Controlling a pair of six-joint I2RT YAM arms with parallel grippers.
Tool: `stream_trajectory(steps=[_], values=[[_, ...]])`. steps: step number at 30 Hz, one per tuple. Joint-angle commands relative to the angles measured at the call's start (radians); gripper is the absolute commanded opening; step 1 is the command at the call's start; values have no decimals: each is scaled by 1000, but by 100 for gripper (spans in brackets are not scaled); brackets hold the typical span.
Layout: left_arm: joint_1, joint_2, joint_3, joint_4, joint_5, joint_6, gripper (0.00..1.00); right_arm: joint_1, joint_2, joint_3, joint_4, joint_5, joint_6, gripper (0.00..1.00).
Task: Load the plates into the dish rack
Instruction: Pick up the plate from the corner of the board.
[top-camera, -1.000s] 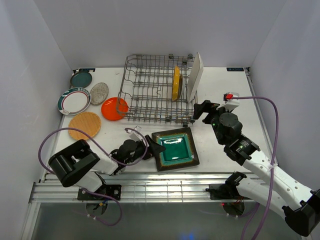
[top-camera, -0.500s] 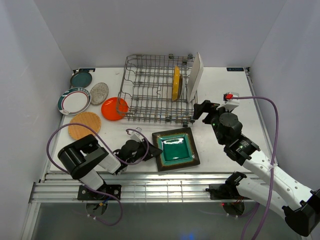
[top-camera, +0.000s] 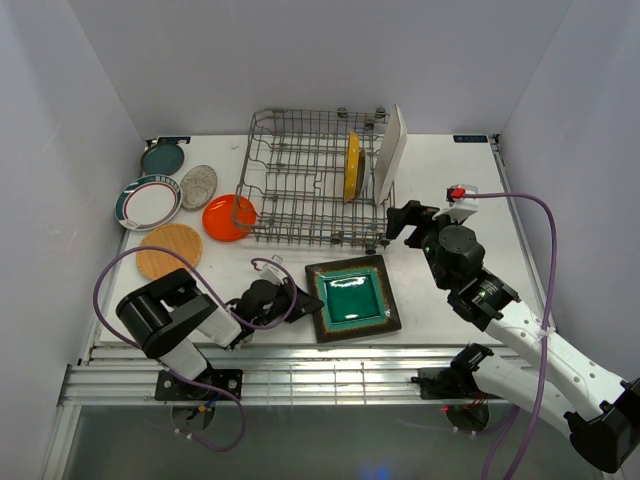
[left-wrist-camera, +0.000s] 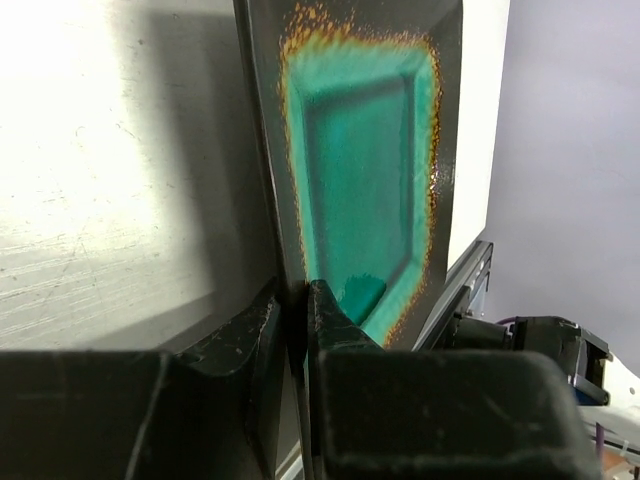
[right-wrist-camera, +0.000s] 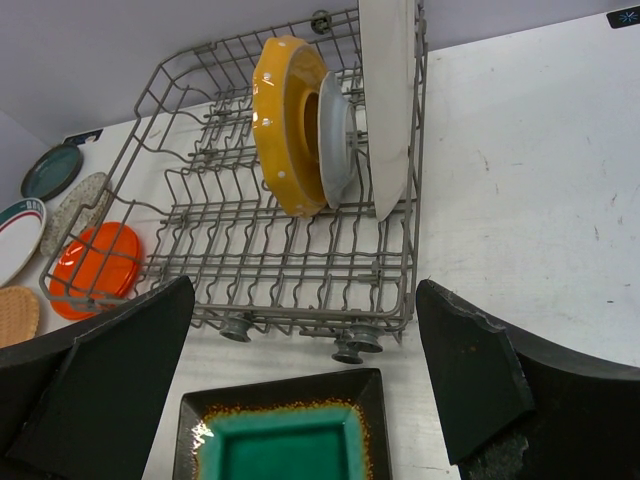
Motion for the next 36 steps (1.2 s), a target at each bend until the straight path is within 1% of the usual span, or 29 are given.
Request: stream_trajectory(steps=[1,6,10,12,17,18,20,21,23,25,26,31,36], values=[[-1,-19,-24,17,48,39,0,-6,-7,24,37,1,-8,97],[0,-60,-47,43,118,28,0,-6,-23,27,29,13,-17,97],[0,-123,-88,46,163,28,0,-6,-29,30,28,9,-21,97],[0,-184,-105,34,177,30,0,-6,-23,41,19,-11,-28,97],[0,-359,-137,-81,171,43,0,-6,22,104,-37,-117,-43,97],[0,-428,-137,-130,167,51,0,-6,28,128,-53,-129,-44,97],[0,-502,-139,-196,152,68,0,-6,43,144,-85,-163,-52,97],[0,-572,-140,-251,148,73,0,-6,45,150,-92,-166,-54,98],[0,-641,-140,-334,134,77,0,-6,49,153,-93,-175,-57,98],[2,-730,-140,-383,123,80,0,-6,52,156,-97,-180,-60,98],[2,-755,-139,-424,121,80,0,-6,52,156,-97,-183,-60,98],[6,-852,-113,-495,129,80,0,-8,49,161,-97,-214,-64,98],[11,-884,-76,-546,115,86,0,-8,39,162,-95,-245,-74,98]])
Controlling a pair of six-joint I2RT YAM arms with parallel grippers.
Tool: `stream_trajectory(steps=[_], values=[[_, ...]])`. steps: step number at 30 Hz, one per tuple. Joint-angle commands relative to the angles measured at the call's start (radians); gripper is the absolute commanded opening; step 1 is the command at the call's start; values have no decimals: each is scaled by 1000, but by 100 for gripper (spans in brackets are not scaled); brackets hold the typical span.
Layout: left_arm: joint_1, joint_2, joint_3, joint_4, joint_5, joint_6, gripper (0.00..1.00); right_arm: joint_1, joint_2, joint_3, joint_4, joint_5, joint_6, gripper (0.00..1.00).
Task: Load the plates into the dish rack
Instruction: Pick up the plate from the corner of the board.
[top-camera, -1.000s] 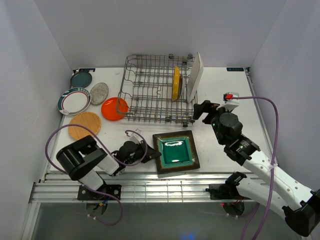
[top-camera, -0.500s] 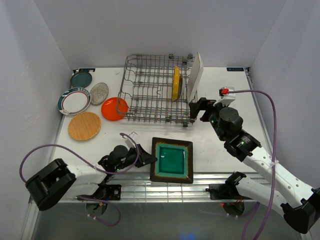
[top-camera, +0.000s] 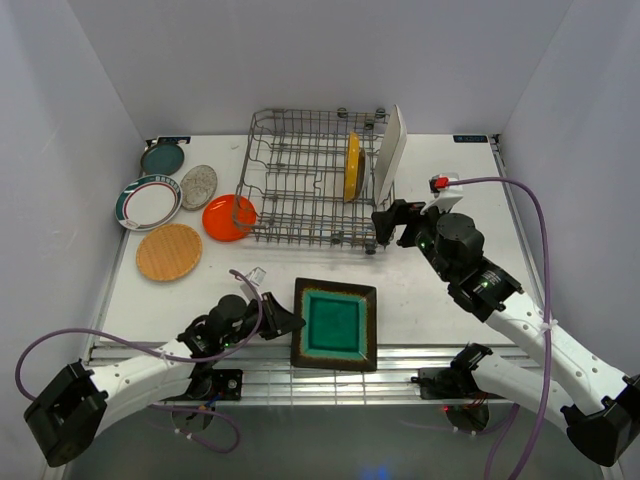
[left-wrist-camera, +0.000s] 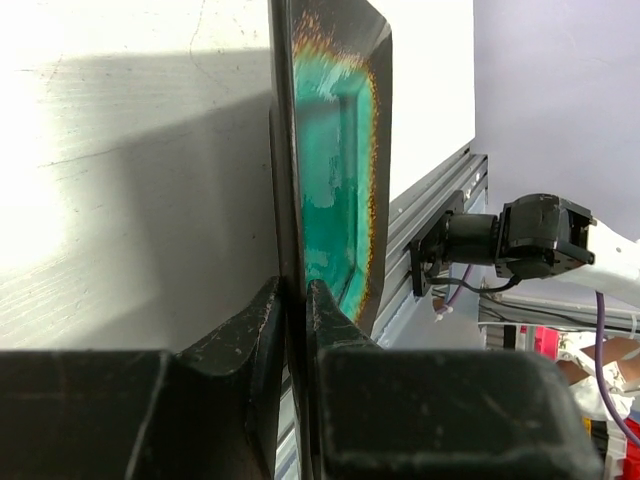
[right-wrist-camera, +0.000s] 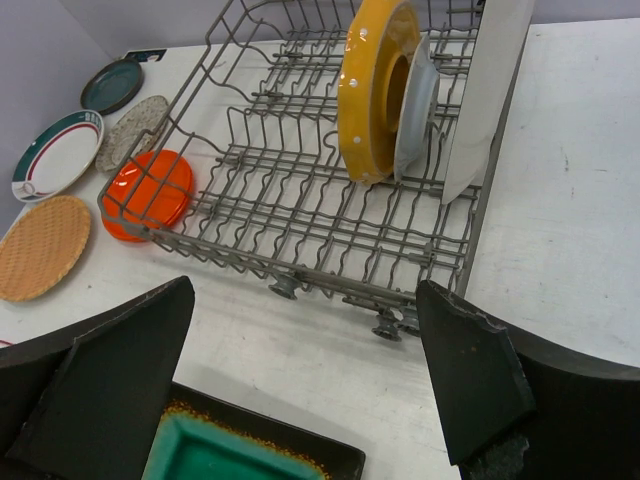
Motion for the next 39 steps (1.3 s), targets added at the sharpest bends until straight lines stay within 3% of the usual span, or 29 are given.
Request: stream_trajectory(steps=[1,21,27,39], values=[[10,-51,77,91,14,-17,0,-3,-14,47,18,-32,-22,98],[213,-45,287,79,269,-18,0,-8,9,60,16,-72,-40,98],[266,-54,376,7,300,12,0,-14,-6,60,16,-100,-40,97],[445,46,526,-33,425,26,0,-95,-6,127,-74,-325,-16,98]])
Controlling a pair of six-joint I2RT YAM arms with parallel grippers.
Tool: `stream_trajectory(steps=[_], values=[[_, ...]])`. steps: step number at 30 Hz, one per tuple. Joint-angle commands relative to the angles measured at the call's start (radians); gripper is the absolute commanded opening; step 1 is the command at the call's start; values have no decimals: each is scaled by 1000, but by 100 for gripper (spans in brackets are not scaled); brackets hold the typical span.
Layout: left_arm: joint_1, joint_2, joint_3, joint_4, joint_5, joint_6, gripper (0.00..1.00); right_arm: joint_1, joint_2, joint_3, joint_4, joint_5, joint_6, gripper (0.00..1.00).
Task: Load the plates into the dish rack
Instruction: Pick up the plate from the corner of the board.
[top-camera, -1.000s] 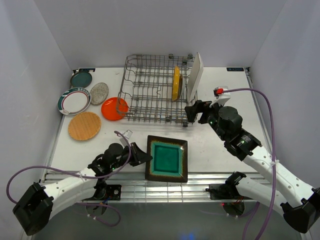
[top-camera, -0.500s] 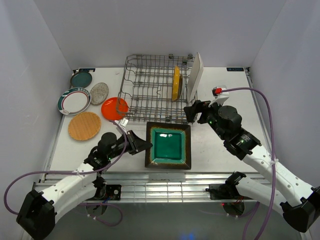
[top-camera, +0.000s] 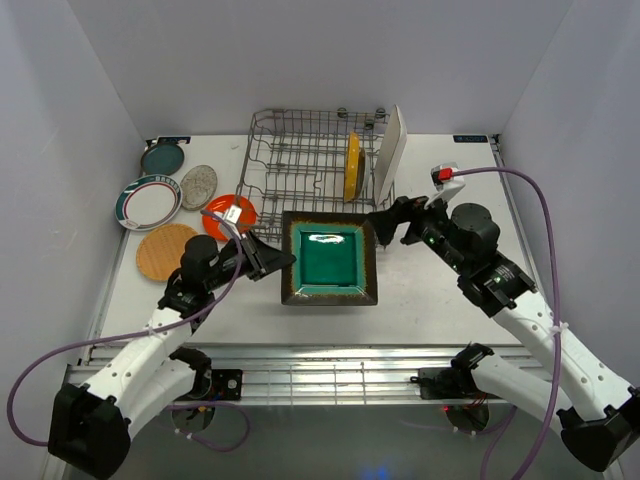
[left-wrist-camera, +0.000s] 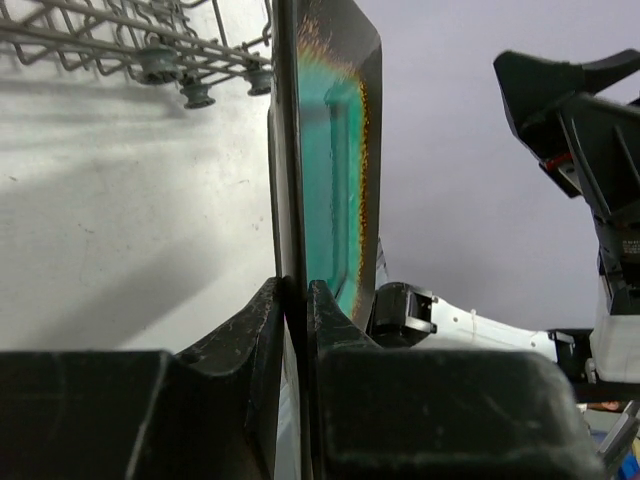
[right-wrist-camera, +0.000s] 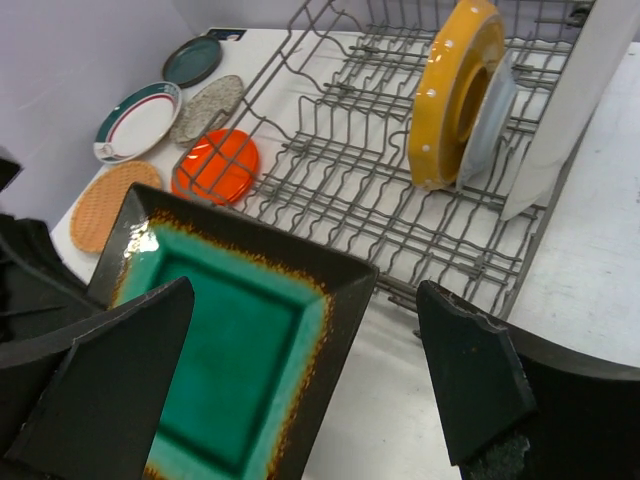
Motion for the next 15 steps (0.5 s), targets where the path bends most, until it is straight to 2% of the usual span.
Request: stream_trajectory(steps=[1,7,8,10,15], values=[[63,19,115,160,107,-40,0,-63,8,49,-11,-190,17,98],[180,47,161,183,205,-51,0,-248,102,29,18,-542,89,100],[192,54,167,187,222,-49,0,-262,120,23,42,-580,100,96],[220,71,188,197,244,-52,0,-285,135,6,73,-658,129,95],[255,117,208,239,296,-81,0,-296,189,-28,162,-715,164,92]])
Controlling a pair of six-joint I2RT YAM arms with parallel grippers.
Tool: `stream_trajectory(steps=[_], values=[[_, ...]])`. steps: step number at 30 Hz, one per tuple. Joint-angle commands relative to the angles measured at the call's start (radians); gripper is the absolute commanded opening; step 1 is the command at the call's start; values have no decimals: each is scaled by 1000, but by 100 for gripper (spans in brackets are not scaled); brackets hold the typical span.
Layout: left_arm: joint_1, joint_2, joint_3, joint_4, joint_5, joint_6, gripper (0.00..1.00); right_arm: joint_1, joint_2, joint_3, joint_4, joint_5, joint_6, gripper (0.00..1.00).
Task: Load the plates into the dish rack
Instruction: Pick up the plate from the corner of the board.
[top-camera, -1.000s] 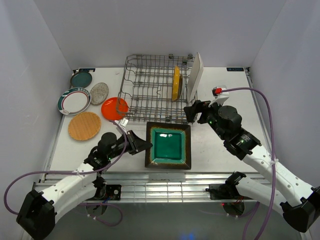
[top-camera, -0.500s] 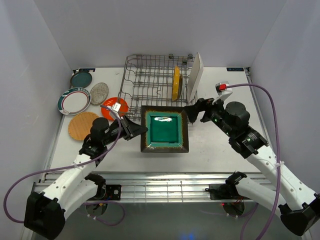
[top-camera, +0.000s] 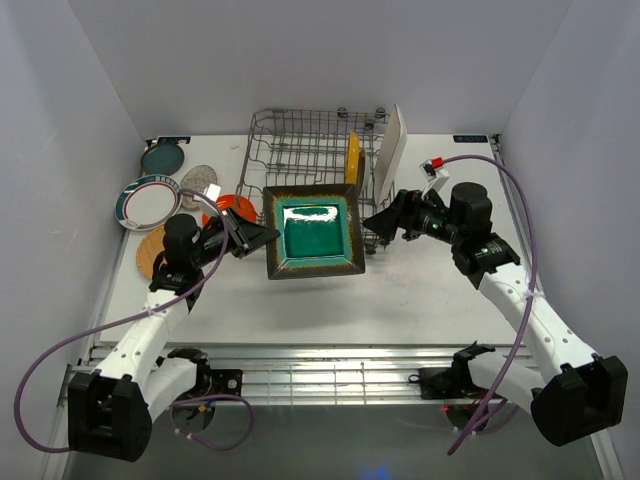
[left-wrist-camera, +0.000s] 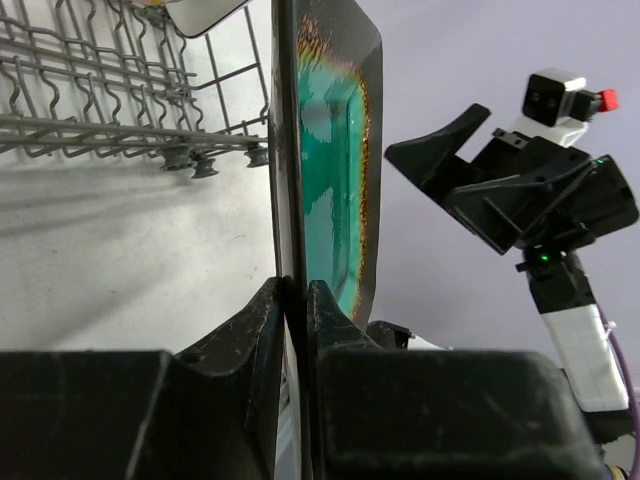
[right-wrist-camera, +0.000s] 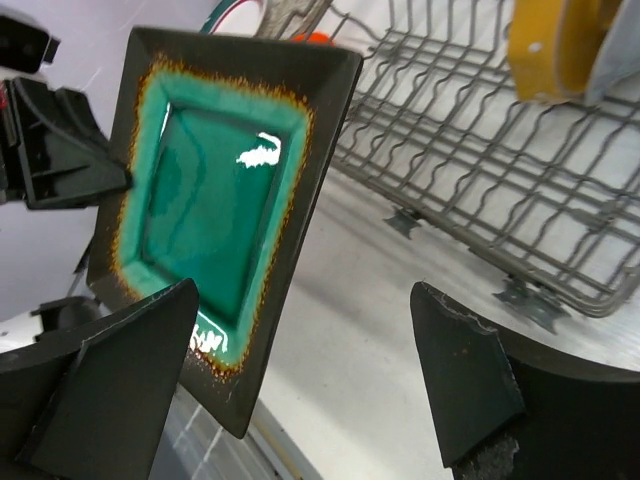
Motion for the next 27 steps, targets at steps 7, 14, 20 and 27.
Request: stream_trajectory(steps=[7,14,20,27], values=[[18,15,99,241,148,-92,0,-6,42,-70,244,-200,98,91],[18,38,84,298,162,-133,0,-6,74,-101,315,-229,130,82],[18,50,81,321,159,-147,0,-5,88,-121,347,-240,159,69],[18,84,76,341,156,-152,0,1,93,-132,387,-254,177,63]])
